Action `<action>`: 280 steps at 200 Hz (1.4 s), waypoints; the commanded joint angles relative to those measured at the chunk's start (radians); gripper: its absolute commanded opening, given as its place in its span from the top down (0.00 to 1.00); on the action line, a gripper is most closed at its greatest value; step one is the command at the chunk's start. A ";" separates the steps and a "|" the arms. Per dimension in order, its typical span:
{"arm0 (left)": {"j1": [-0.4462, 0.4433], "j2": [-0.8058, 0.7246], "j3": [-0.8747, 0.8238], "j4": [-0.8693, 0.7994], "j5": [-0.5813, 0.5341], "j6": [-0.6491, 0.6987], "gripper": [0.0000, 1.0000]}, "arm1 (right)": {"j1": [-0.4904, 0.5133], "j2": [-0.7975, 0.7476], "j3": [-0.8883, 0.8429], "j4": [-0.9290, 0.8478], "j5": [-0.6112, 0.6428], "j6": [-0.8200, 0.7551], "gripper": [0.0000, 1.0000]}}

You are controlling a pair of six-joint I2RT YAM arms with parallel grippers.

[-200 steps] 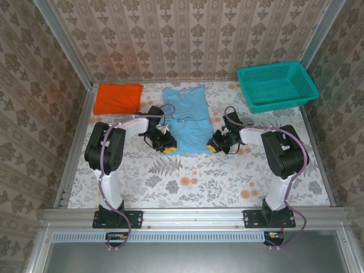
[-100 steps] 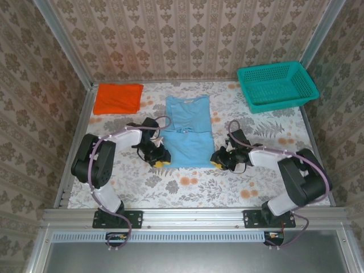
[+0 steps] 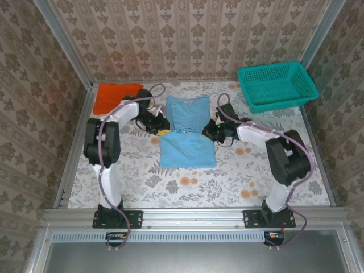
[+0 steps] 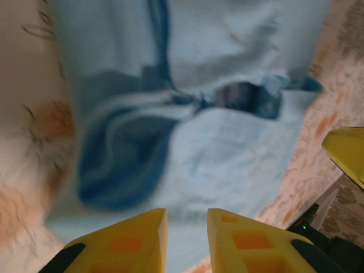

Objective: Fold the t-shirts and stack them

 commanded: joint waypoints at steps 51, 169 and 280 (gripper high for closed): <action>0.033 0.132 0.102 0.133 -0.136 -0.060 0.74 | -0.135 0.198 0.131 -0.104 -0.033 -0.012 0.89; 0.008 -0.177 -0.106 0.165 -0.048 -0.145 0.43 | -0.164 -0.201 -0.078 -0.138 0.040 -0.122 0.42; -0.153 -0.502 -0.822 0.543 0.032 -0.582 0.50 | -0.111 -0.344 -0.367 -0.286 0.000 -0.271 0.51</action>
